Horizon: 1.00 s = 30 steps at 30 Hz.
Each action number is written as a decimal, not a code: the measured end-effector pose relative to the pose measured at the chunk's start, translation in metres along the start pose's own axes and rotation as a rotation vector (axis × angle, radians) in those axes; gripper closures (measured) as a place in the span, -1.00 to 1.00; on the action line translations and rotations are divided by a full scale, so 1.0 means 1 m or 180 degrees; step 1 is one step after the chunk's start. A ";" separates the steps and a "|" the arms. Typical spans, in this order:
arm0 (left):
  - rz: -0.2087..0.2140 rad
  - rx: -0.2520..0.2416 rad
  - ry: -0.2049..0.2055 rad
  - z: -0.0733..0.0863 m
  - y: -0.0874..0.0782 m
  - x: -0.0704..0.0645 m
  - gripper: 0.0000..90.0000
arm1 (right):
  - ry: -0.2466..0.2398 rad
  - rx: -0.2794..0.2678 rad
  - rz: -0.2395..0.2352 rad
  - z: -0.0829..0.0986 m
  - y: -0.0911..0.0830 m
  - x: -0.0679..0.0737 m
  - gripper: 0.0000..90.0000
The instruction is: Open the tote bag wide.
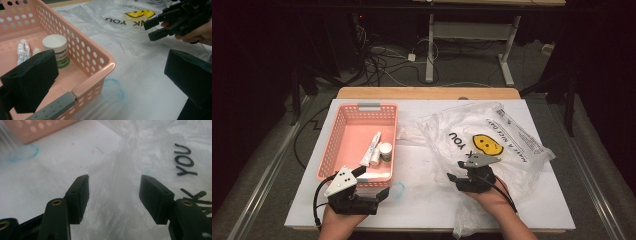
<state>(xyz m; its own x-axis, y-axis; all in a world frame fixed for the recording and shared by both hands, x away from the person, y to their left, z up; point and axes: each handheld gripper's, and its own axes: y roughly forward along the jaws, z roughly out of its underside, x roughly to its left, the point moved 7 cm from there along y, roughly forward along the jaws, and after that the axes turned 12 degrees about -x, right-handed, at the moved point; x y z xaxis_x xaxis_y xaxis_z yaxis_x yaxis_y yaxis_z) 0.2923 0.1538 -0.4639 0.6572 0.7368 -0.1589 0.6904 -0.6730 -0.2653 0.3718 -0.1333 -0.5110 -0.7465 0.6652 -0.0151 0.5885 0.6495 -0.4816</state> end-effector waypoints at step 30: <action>0.0014 -0.0015 0.0008 0.005 0.000 0.003 -1.00 | 0.0110 -0.0023 -0.0001 0.017 0.004 -0.008 1.00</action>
<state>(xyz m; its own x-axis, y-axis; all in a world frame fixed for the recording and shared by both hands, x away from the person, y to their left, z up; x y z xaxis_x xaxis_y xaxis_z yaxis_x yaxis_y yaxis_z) 0.2925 0.1568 -0.4693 0.6610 0.7337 -0.1577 0.6889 -0.6766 -0.2601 0.3751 -0.1421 -0.5281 -0.7356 0.6773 0.0154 0.5906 0.6522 -0.4752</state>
